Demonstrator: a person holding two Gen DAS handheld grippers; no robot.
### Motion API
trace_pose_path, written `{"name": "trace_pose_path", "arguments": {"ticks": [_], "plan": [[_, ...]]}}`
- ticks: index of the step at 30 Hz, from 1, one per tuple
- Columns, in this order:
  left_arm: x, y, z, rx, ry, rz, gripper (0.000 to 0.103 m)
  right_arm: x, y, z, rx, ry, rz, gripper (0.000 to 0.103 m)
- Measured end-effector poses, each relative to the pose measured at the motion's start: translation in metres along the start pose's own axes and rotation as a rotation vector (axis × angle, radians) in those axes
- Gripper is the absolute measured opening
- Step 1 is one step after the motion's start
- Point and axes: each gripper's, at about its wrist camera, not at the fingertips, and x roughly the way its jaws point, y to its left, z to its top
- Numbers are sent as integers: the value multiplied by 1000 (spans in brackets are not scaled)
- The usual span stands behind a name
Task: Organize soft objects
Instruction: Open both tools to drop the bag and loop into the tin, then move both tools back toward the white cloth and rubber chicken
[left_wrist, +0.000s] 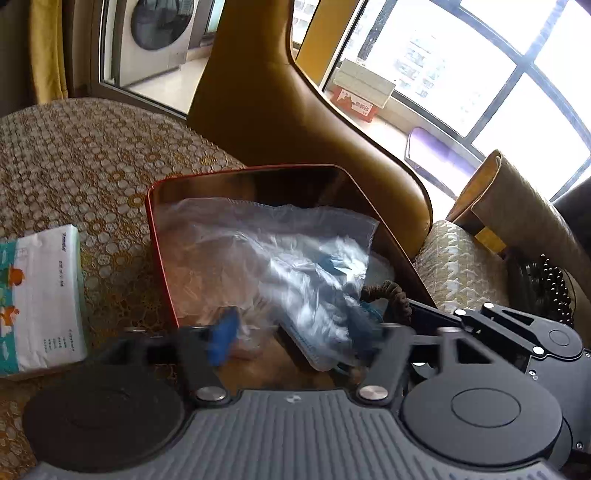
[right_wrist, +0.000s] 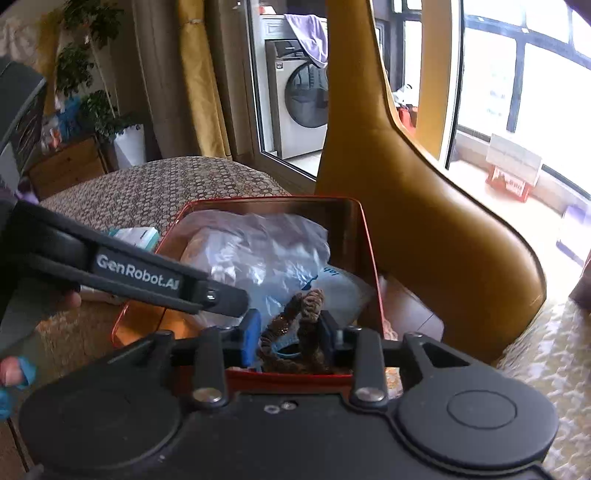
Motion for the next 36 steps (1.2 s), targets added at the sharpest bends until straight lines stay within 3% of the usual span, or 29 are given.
{"name": "trace_pose_path", "arguments": {"ticks": [5, 14, 26, 36], "plan": [[-11, -5, -3, 26, -13, 13, 68, -11, 1, -2, -40, -14, -21, 48], [-54, -14, -17, 78, -71, 33, 68, -46, -1, 0, -1, -58, -7, 57], [-136, -18, -43, 134, -175, 71, 69, -95, 34, 2, 21, -138, 49, 63], [-195, 2, -71, 133, -235, 90, 70, -123, 75, 4, 7, -176, 114, 66]]}}
